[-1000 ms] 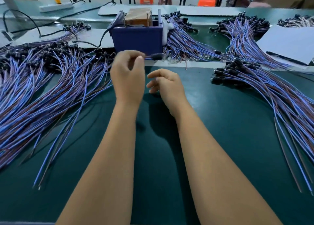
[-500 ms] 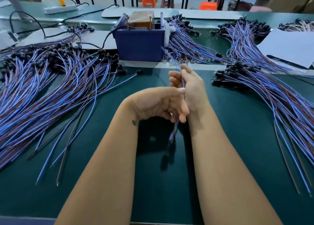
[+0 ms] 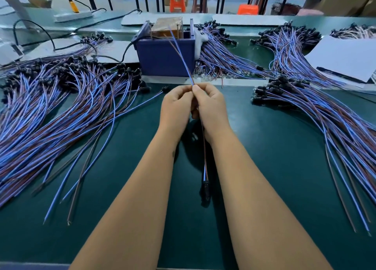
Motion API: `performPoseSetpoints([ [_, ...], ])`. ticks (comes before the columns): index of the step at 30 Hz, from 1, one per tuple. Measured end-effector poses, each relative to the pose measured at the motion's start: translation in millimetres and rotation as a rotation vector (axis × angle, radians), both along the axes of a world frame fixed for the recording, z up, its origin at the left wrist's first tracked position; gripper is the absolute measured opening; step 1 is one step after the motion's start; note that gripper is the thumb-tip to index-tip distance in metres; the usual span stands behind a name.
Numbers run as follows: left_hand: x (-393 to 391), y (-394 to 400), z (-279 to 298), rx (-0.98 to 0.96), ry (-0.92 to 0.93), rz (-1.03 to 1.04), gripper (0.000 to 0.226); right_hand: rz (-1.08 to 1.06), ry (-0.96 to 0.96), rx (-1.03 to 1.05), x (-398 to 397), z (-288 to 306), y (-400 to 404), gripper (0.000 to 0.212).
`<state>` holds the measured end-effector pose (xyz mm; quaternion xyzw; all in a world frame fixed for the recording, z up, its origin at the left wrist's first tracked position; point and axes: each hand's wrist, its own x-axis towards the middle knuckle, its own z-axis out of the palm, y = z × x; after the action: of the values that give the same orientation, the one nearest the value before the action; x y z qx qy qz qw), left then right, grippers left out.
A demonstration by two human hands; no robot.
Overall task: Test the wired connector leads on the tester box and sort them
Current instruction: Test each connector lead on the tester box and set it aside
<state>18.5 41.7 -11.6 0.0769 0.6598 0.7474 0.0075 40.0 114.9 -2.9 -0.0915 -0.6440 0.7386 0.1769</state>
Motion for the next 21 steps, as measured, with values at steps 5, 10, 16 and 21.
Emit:
performPoseSetpoints([
  [5,1.0,1.3,-0.3,0.042,0.001,0.054,0.021,-0.006,-0.065,0.005,-2.4,-0.4,-0.2,0.013],
  [10,-1.0,-2.7,1.4,0.067,-0.059,0.099,0.016,-0.011,-0.072,0.098,-1.6,-2.9,-1.5,0.01],
  [16,-2.7,-6.5,4.3,0.166,-0.095,0.152,0.014,0.013,-0.043,0.177,1.9,-3.8,-1.2,0.011],
  [21,-4.5,-8.2,4.8,0.075,-0.088,0.216,0.014,-0.105,-0.033,0.214,2.0,-3.1,-1.6,0.013],
])
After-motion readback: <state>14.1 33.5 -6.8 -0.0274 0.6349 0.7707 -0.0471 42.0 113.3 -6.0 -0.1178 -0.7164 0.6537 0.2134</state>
